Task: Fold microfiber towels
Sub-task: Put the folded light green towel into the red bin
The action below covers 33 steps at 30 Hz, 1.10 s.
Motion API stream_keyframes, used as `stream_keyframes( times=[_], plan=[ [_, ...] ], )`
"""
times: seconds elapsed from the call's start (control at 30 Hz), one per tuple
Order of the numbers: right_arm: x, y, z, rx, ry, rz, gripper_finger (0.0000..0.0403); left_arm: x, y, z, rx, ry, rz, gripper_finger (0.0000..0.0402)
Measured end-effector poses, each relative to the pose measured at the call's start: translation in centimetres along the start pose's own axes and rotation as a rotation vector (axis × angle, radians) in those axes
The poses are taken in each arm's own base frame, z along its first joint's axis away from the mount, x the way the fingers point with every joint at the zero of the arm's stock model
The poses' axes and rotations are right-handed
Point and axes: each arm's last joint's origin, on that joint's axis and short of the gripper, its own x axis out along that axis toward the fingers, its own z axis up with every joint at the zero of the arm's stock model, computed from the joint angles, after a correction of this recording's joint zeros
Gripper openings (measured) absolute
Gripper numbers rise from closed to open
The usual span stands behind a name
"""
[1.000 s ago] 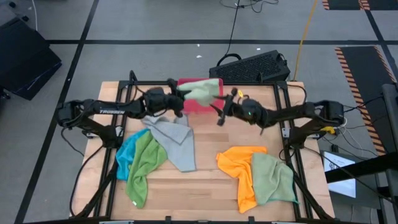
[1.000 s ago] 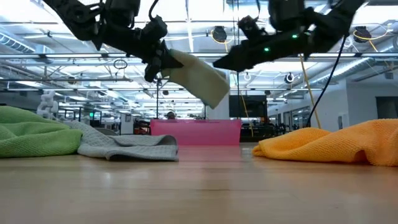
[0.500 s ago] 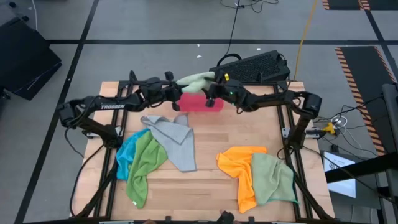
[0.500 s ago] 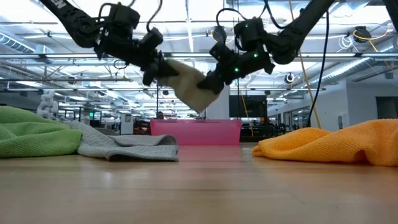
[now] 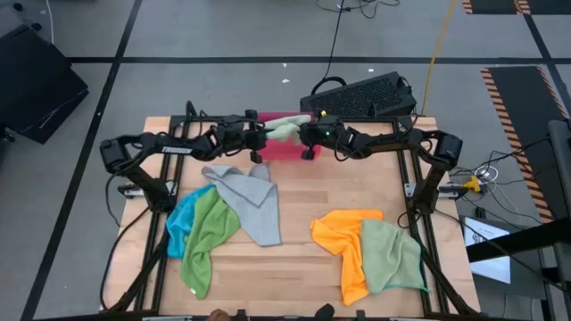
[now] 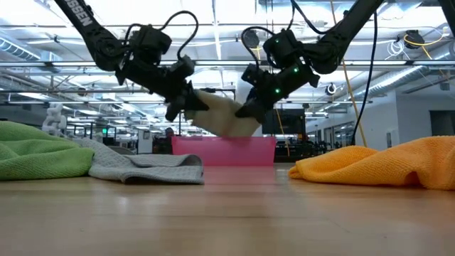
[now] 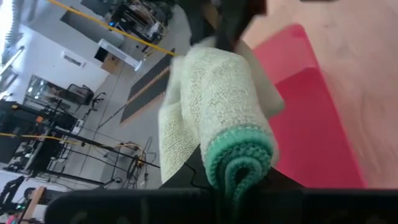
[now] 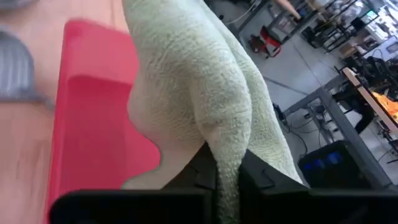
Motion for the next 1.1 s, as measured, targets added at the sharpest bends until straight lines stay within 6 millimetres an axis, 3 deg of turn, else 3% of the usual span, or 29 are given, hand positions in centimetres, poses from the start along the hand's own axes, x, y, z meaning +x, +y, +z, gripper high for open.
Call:
stream_keyframes(
  times=[0.17,0.47,0.77,1.1],
  plan=[
    [0.0,0.1,-0.2,-0.094,0.024,0.005,0.0031,1.1,-1.0,-1.4,0.031,0.052,-0.034,0.002],
    [1.3,0.8,-1.4,-0.375,0.057,-0.002,0.0011,1.7,-1.4,-2.2,0.043,0.106,-0.017,0.0031],
    [1.4,0.9,-2.3,-0.36,0.037,0.119,0.0019,1.4,-1.5,-3.5,0.018,0.078,-0.16,0.003],
    [1.5,0.7,-2.6,-0.361,0.0,0.175,0.0032,1.4,-1.6,-3.6,0.019,0.09,-0.162,0.0043]
  ],
)
